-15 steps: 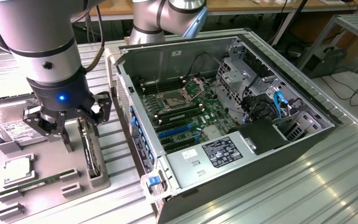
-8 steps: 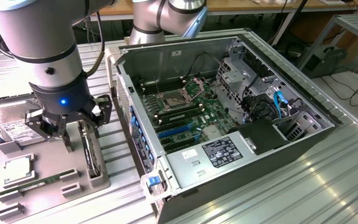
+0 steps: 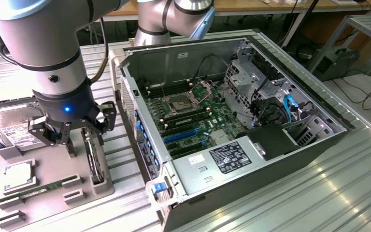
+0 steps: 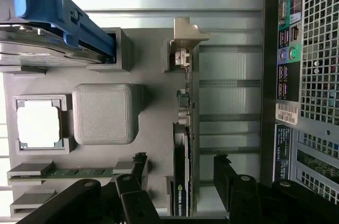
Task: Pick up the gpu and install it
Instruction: 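Pick up the gpu and move the gpu toward the slot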
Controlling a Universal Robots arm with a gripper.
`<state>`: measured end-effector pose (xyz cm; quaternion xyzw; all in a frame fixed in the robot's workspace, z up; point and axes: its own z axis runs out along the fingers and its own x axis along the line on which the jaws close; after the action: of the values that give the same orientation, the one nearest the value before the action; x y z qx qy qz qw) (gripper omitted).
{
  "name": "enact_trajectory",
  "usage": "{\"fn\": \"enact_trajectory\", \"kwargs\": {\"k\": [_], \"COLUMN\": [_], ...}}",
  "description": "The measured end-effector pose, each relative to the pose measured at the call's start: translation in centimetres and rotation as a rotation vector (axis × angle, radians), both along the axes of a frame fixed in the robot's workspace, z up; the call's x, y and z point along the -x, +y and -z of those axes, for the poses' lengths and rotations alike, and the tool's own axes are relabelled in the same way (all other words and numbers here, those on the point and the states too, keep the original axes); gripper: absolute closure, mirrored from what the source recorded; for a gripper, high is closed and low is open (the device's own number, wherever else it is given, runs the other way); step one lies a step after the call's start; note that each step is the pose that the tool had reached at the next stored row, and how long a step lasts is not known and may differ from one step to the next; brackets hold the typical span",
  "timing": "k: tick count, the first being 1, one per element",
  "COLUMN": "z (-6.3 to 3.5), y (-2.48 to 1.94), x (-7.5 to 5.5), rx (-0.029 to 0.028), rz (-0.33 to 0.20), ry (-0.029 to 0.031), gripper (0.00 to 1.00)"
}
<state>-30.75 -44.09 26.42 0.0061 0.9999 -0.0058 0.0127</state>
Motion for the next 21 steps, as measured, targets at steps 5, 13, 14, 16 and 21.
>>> {"fn": "enact_trajectory", "kwargs": {"k": [5,13,14,16,21], "z": [0.59,1.47,1.57,1.76,1.97], "y": [0.00,0.00,0.00,0.00,0.01], "x": [0.0,0.0,0.0,0.0,0.0], "rx": [-0.0001,-0.0001,0.0000,0.0000,0.0001], "rz": [0.000,0.000,0.000,0.000,0.000], "ry": [-0.0001,0.0000,0.0000,0.0000,0.0002], "gripper": [0.38,0.38,0.38,0.38,0.38]}}
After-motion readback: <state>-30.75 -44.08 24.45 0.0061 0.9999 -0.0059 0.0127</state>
